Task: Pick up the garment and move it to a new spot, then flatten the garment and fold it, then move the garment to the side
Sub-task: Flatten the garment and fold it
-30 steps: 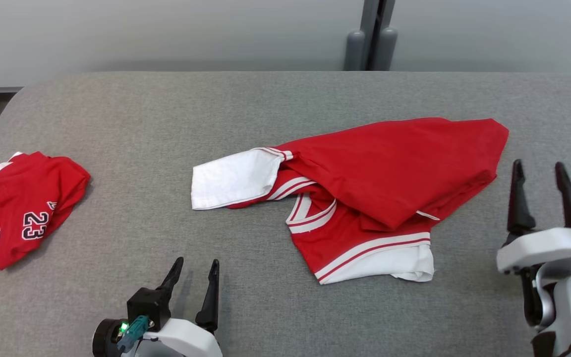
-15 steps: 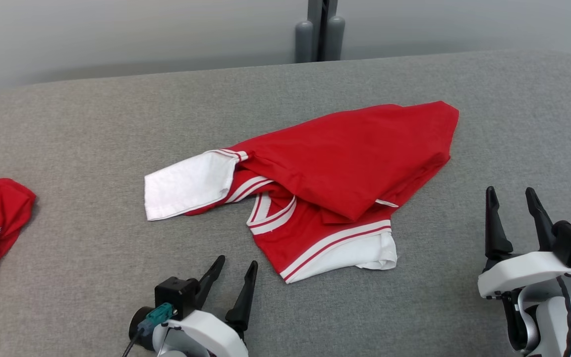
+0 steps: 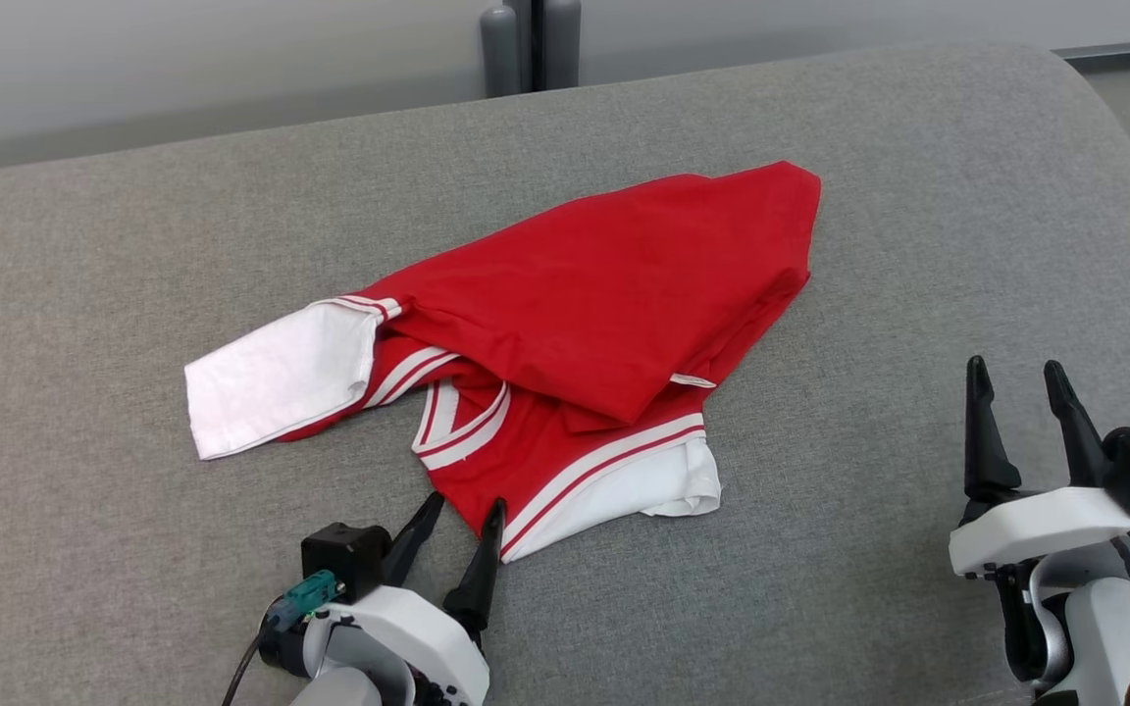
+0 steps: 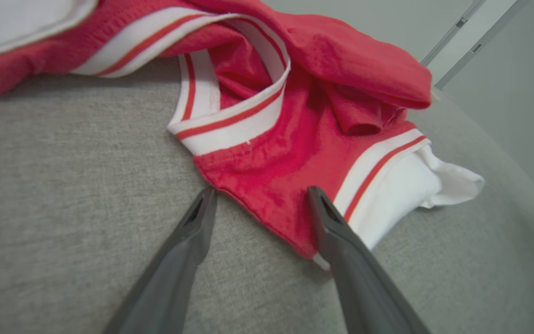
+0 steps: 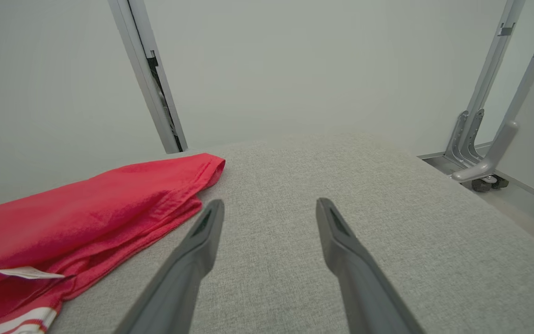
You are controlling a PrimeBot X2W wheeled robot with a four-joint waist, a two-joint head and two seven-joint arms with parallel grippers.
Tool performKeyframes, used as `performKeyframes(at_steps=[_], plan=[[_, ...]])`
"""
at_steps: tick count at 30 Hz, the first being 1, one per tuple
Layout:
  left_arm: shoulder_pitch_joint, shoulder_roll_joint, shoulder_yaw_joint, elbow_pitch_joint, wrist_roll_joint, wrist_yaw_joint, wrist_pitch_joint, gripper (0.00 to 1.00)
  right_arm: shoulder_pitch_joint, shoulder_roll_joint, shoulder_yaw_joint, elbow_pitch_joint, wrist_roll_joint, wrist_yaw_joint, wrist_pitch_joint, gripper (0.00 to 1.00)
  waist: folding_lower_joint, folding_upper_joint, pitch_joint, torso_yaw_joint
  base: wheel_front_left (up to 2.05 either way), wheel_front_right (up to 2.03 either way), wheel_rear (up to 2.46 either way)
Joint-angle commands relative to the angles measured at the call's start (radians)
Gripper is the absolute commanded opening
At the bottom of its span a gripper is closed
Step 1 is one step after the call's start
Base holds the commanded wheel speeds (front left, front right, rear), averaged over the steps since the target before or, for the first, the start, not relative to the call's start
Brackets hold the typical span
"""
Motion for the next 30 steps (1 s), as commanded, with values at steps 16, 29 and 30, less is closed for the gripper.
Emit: performKeyframes(at_steps=[16,29,30], plan=[[0.052,-0.003,0.116,-0.246,0.107,-0.034,0.006,0.00,0.041,-0.005,0.002,0.029,0.042,0.000,0.000,1.00,0.0000,-0.0001,-0.076,0.036,0.00,0.00,0.00],[0.099,-0.003,0.333,-0.329,0.294,-0.028,0.006,0.00,0.067,-0.006,0.017,0.044,0.071,0.000,0.000,1.00,0.0000,-0.0001,-0.097,0.063,0.00,0.00,0.00],[0.081,-0.002,0.348,-0.310,0.313,-0.025,0.006,0.00,0.060,-0.006,0.021,0.044,0.072,0.000,0.000,1.00,0.0000,-0.0001,-0.089,0.059,0.00,0.00,0.00]])
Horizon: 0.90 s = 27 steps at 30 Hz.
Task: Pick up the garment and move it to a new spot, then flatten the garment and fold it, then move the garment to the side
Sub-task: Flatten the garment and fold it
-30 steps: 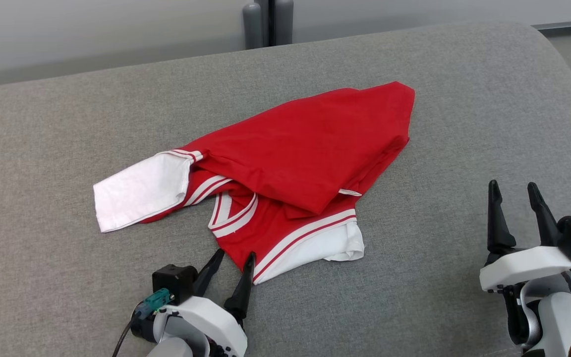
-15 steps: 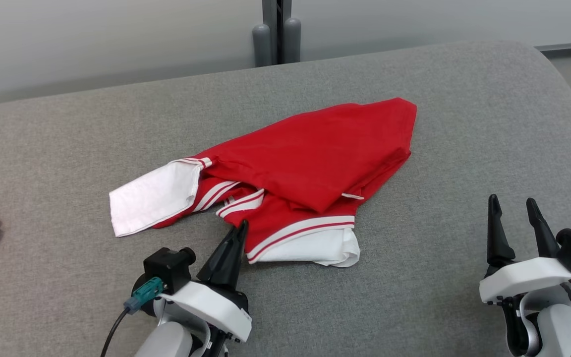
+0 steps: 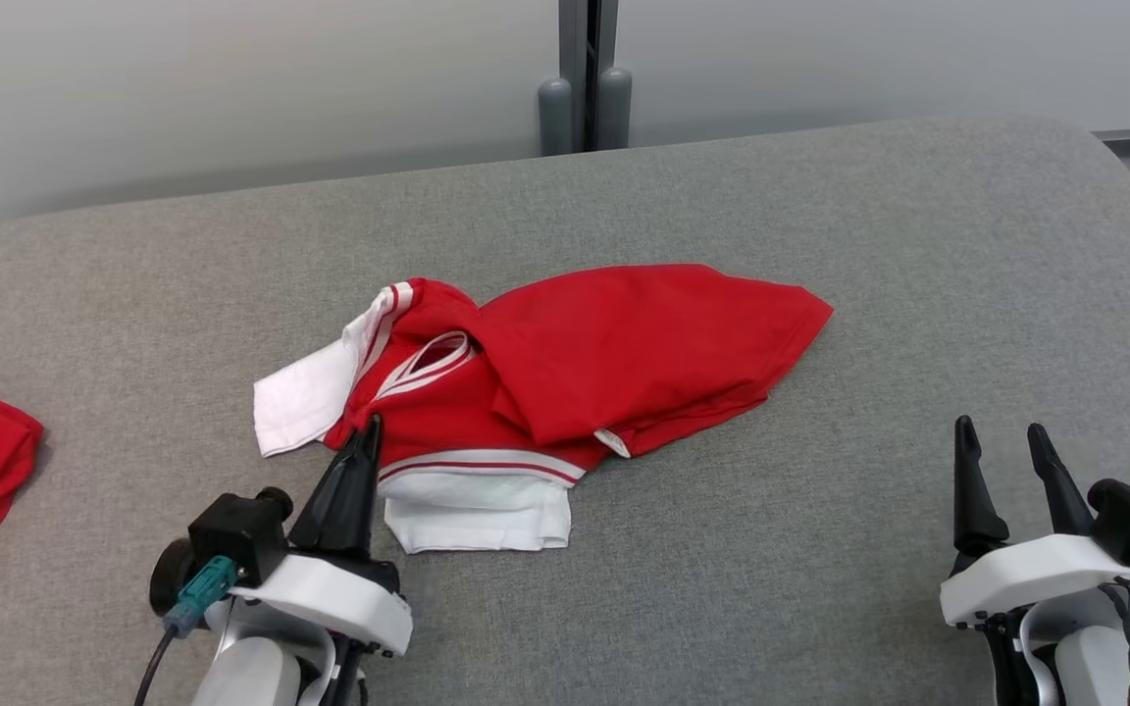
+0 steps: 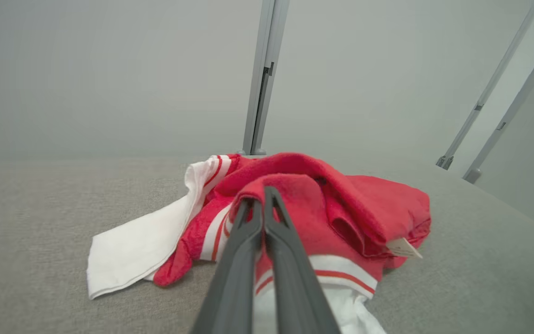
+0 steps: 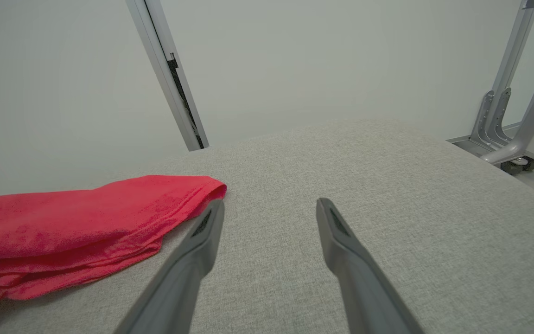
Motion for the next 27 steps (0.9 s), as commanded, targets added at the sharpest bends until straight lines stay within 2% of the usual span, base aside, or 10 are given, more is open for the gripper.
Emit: performKeyframes(at_steps=[1,12,13,14,15,20,27], plan=[[-0.034,0.008,0.029,0.047,0.040,0.009,0.000,0.00,-0.009,-0.006,0.007,-0.001,0.007,0.000,0.000,1.00,0.0000,-0.0001,0.021,-0.009,0.00,0.00,0.00],[-0.184,0.008,0.149,0.221,0.122,0.025,0.000,0.00,-0.043,-0.006,0.013,-0.008,-0.015,0.000,0.000,1.00,0.0000,-0.0001,0.089,-0.045,0.00,0.00,0.00],[-0.197,0.009,0.161,0.234,0.128,0.033,0.000,0.11,-0.044,-0.005,0.011,-0.007,-0.019,0.000,0.000,1.00,0.0000,-0.0001,0.092,-0.045,0.00,0.00,0.00],[-0.205,0.008,0.167,0.250,0.136,0.034,0.000,0.47,-0.044,-0.006,0.011,-0.006,-0.021,0.000,0.000,1.00,0.0000,-0.0001,0.093,-0.046,0.00,0.00,0.00],[-0.213,0.008,0.177,0.262,0.136,0.038,0.000,1.00,-0.044,-0.006,0.009,-0.005,-0.023,0.000,0.000,1.00,0.0000,-0.0001,0.093,-0.046,0.00,0.00,0.00],[-0.190,0.005,0.187,0.283,0.098,0.030,0.000,1.00,-0.030,-0.005,-0.002,0.001,-0.020,0.000,0.000,1.00,0.0000,-0.0001,0.072,-0.020,0.00,0.00,0.00],[-0.067,0.004,0.091,0.244,-0.019,0.040,0.000,1.00,-0.011,-0.006,0.005,0.009,-0.002,0.000,0.000,1.00,0.0000,-0.0001,0.027,0.042,0.00,0.00,0.00]])
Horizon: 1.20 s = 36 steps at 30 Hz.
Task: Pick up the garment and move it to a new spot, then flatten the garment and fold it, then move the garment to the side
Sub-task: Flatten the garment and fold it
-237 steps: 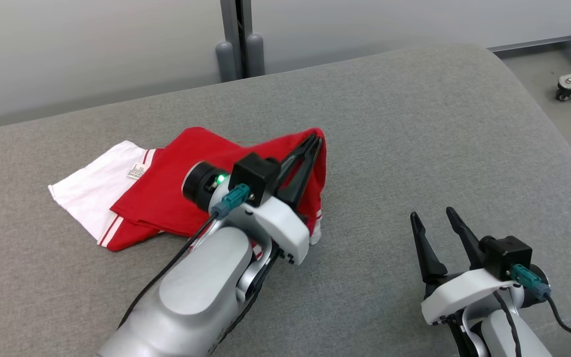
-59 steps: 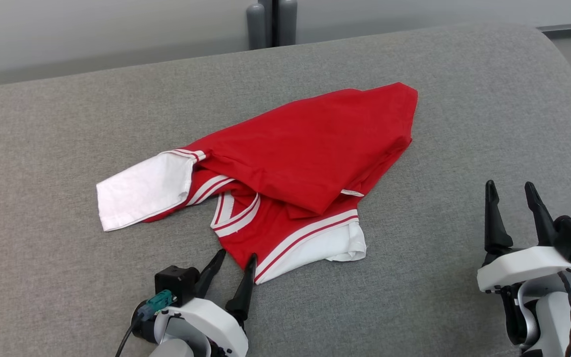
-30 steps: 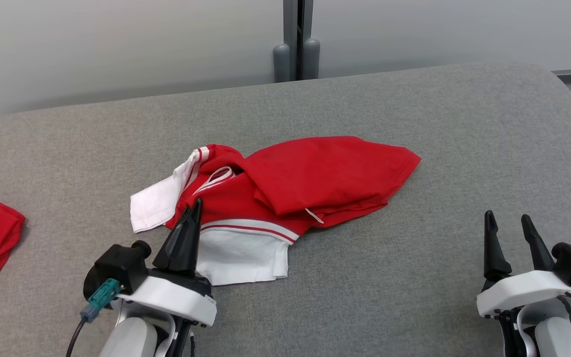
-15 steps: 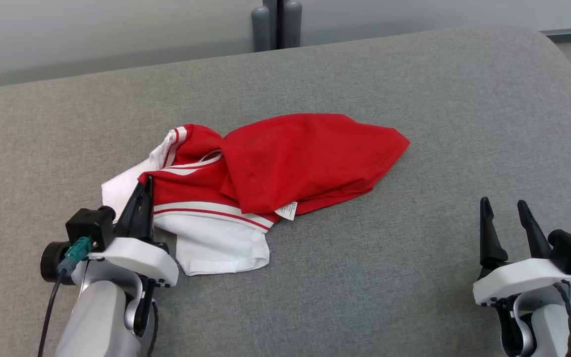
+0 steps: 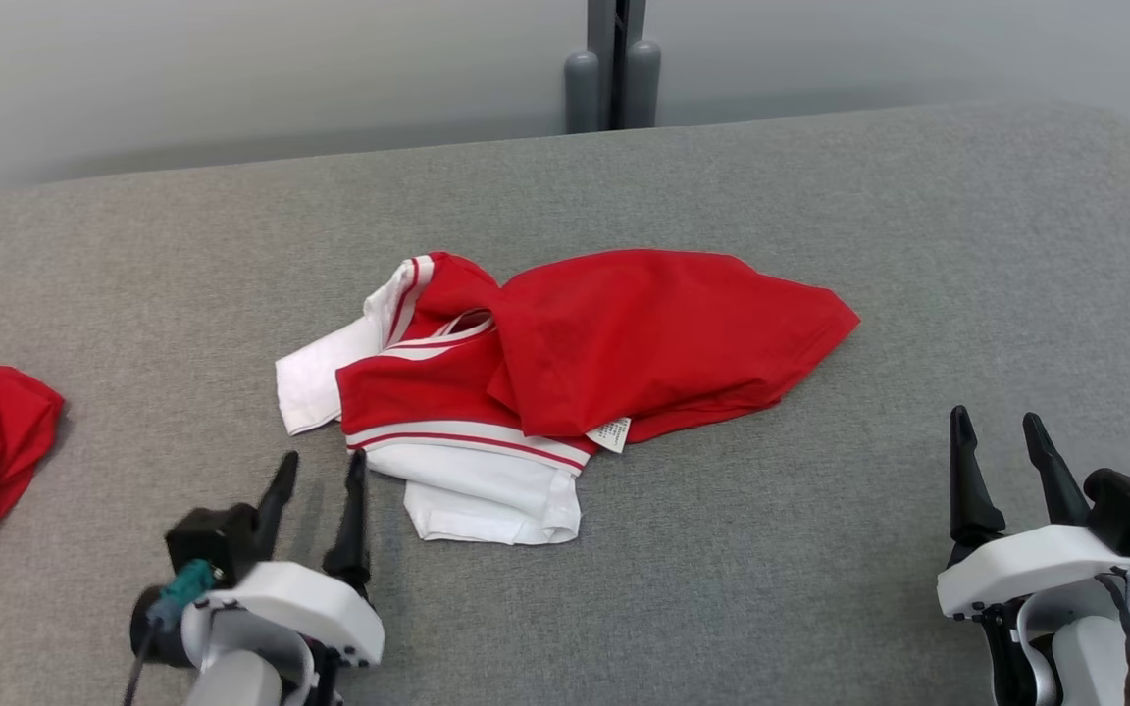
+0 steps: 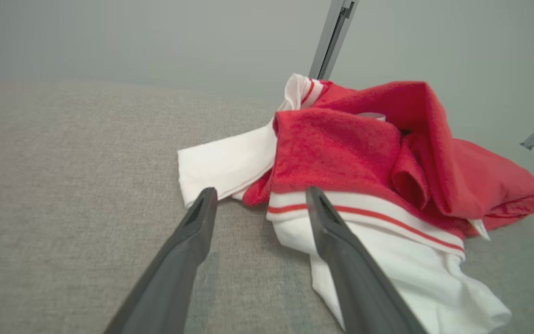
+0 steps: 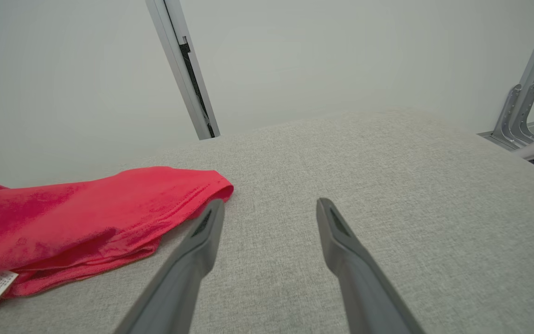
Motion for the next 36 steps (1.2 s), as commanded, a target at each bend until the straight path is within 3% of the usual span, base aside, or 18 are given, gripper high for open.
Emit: performKeyframes(at_steps=[1,7,15,16,17,18,19,28,36], plan=[[0.028,0.002,-0.030,0.000,-0.016,0.003,0.000,1.00,0.011,-0.006,0.001,0.002,0.007,0.000,0.000,1.00,0.0000,0.0000,-0.017,0.024,0.00,0.00,0.00],[0.058,0.003,-0.151,0.024,-0.074,0.021,0.000,1.00,0.000,-0.006,0.018,0.003,0.012,0.000,0.000,1.00,0.0000,0.0000,-0.017,0.033,0.00,0.00,0.00],[0.014,0.004,-0.207,0.078,-0.102,0.062,0.000,1.00,-0.013,-0.006,0.024,-0.006,-0.008,0.000,0.000,1.00,0.0000,0.0000,0.005,-0.025,0.00,0.00,0.00],[0.012,0.004,-0.210,0.093,-0.107,0.065,0.000,0.91,-0.012,-0.006,0.020,-0.008,-0.008,0.000,0.000,1.00,0.0000,0.0000,0.006,-0.031,0.00,0.00,0.00],[0.009,0.004,-0.213,0.102,-0.111,0.068,0.000,0.50,-0.010,-0.006,0.018,-0.010,-0.007,0.000,0.000,1.00,0.0000,0.0000,0.008,-0.036,0.00,0.00,0.00],[0.003,0.004,-0.220,0.113,-0.112,0.073,0.000,0.36,-0.008,-0.006,0.015,-0.012,-0.009,0.000,0.000,1.00,0.0000,0.0000,0.009,-0.039,0.00,0.00,0.00],[0.000,0.004,-0.225,0.123,-0.114,0.074,0.000,0.02,-0.007,-0.005,0.014,-0.013,-0.011,0.000,0.000,1.00,0.0000,0.0000,0.010,-0.040,0.00,0.00,0.00],[0.016,0.004,-0.238,0.130,-0.107,0.090,0.000,0.00,0.002,-0.005,0.014,-0.017,-0.003,0.000,0.000,1.00,0.0000,0.0000,-0.011,0.024,0.00,0.00,0.00],[0.082,0.005,-0.208,0.087,-0.077,0.090,0.000,0.00,0.003,-0.005,0.146,-0.043,-0.016,0.000,0.000,1.00,0.0000,0.0000,-0.047,0.144,0.00,0.00,0.00]])
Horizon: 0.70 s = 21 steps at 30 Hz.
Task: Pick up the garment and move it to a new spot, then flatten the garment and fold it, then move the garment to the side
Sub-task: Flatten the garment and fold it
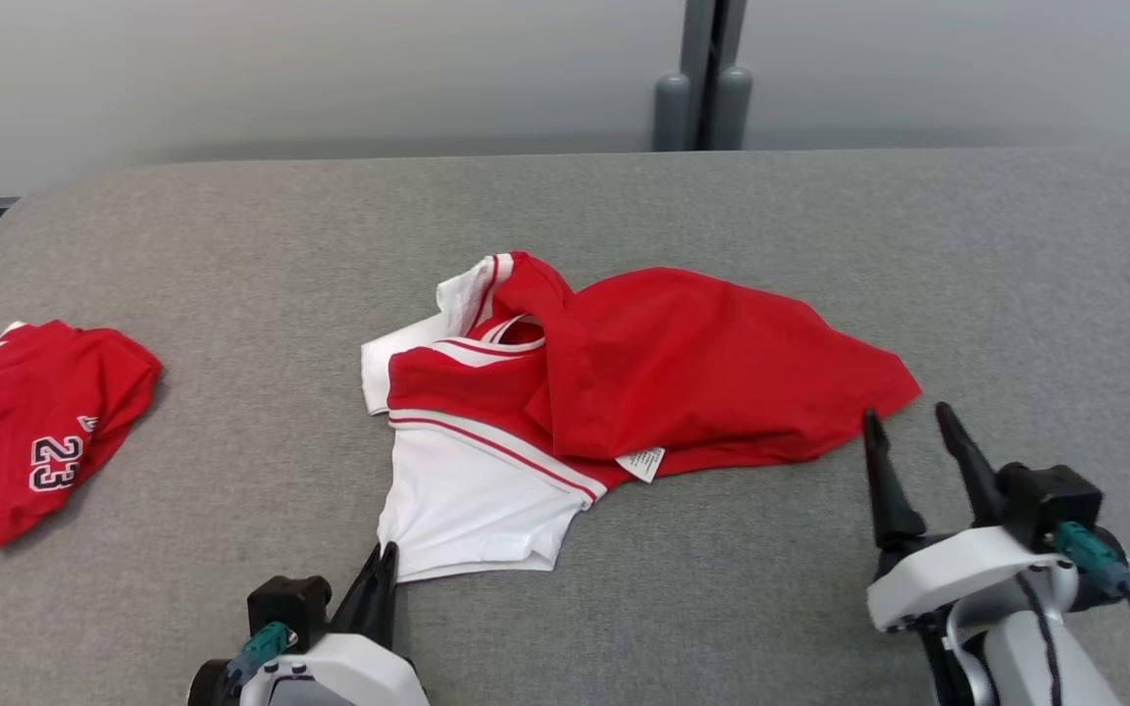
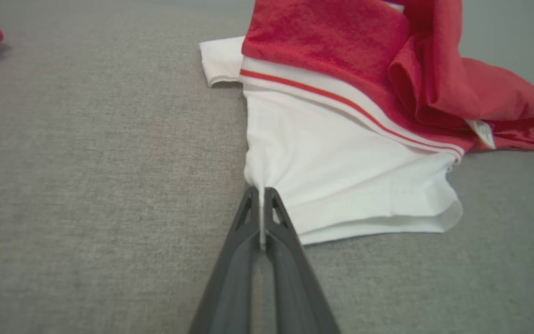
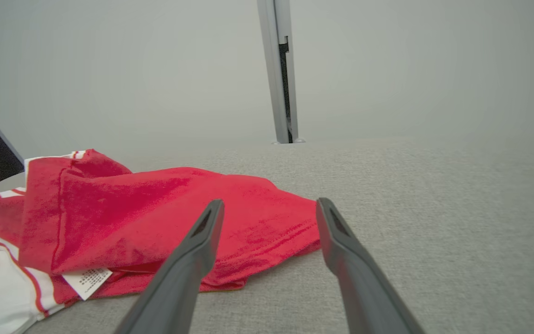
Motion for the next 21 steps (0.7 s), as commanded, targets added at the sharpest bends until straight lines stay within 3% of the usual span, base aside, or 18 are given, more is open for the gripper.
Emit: performKeyframes(at_steps=[1,5,6,7,8,15,21], plan=[[0.022,0.007,0.012,-0.008,0.009,0.004,0.000,0.00,0.004,-0.004,0.046,-0.009,-0.014,0.000,0.000,1.00,0.0000,-0.0001,-0.022,0.053,0.00,0.00,0.00],[0.048,0.007,0.022,-0.015,0.010,0.008,0.000,0.00,-0.003,-0.006,0.162,-0.012,-0.030,0.000,0.000,1.00,0.0000,-0.0001,-0.030,0.096,0.00,0.00,0.00],[0.051,0.007,0.020,-0.016,0.012,0.007,0.000,0.34,-0.005,-0.005,0.194,-0.009,-0.033,0.000,0.000,1.00,0.0000,-0.0001,-0.030,0.105,0.00,0.00,0.00],[0.054,0.007,0.019,-0.021,0.011,0.010,0.000,0.90,-0.010,-0.005,0.225,-0.007,-0.038,0.000,0.000,1.00,0.0000,-0.0001,-0.030,0.113,0.00,0.00,0.00],[0.056,0.007,0.017,-0.025,0.008,0.013,0.000,1.00,-0.016,-0.005,0.257,-0.001,-0.039,0.000,0.000,1.00,0.0000,-0.0001,-0.030,0.120,0.00,0.00,0.00],[0.051,0.007,-0.024,-0.057,-0.009,0.019,0.000,1.00,-0.072,-0.006,0.420,0.071,-0.026,0.000,0.000,1.00,0.0000,-0.0001,-0.019,0.178,0.00,0.00,0.00],[0.048,0.006,-0.042,-0.069,-0.016,0.017,0.000,1.00,-0.143,-0.006,0.469,0.164,-0.064,0.000,0.000,1.00,0.0000,-0.0001,0.001,0.230,0.00,0.00,0.00]])
